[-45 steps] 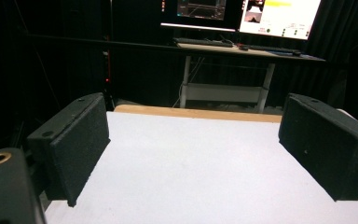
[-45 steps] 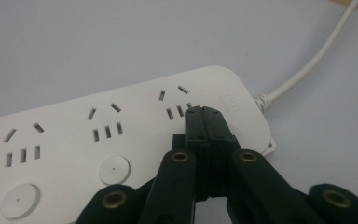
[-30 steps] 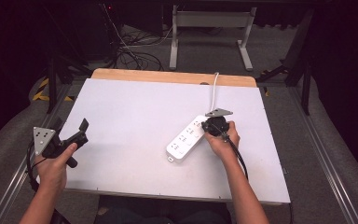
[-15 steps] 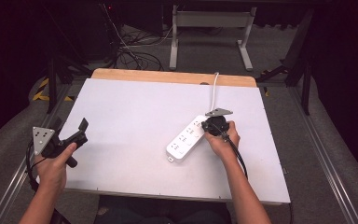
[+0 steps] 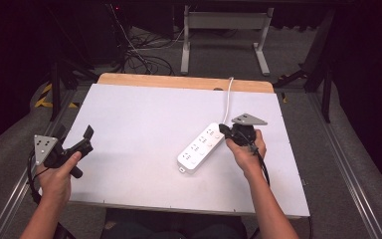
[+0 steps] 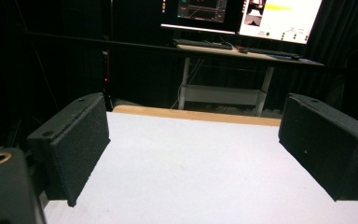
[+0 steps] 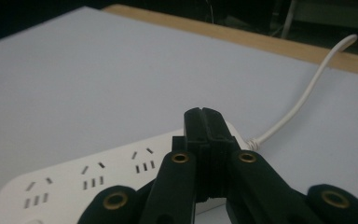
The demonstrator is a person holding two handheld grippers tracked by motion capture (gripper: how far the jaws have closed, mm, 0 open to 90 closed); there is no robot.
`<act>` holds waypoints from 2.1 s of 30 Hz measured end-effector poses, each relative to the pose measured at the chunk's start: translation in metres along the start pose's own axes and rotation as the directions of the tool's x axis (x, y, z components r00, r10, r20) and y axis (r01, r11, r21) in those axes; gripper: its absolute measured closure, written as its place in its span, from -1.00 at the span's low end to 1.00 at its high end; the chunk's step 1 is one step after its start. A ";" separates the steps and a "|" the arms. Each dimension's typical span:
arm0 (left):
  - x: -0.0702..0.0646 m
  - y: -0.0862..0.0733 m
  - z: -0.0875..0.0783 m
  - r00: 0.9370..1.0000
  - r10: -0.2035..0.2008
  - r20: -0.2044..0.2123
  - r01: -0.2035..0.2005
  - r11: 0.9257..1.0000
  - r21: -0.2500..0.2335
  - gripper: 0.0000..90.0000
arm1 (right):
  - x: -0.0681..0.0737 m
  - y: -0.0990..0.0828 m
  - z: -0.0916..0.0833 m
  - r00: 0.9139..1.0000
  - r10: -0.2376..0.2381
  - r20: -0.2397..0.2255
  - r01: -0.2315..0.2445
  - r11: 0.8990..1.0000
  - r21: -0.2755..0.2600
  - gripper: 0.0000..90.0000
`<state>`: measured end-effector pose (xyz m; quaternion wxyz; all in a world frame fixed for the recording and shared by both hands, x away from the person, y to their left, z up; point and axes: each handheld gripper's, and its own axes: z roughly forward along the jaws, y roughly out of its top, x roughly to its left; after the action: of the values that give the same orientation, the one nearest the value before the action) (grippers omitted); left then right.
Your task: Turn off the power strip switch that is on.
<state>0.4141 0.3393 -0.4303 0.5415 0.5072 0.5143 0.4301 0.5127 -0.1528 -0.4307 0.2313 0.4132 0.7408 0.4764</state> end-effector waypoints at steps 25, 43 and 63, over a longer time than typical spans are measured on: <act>-0.003 0.000 0.004 1.000 0.006 0.014 -0.006 1.000 -0.005 -0.80 | -0.014 -0.057 -0.110 0.998 0.066 0.012 -0.050 0.858 -0.512 1.00; 0.000 0.001 0.002 1.000 0.008 0.002 -0.008 1.000 -0.005 -0.83 | -0.014 -0.054 -0.096 0.989 0.106 0.099 -0.045 0.871 -0.490 -0.93; -0.001 0.001 0.000 1.000 0.008 0.006 -0.008 1.000 -0.008 -0.83 | -0.012 -0.055 -0.098 0.990 0.087 0.114 -0.022 0.878 -0.479 -0.92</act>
<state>0.4136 0.3382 -0.4289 0.5432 0.5086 0.5088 0.4328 0.4256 -0.2243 -0.4374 0.3606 0.3952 0.5720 0.6218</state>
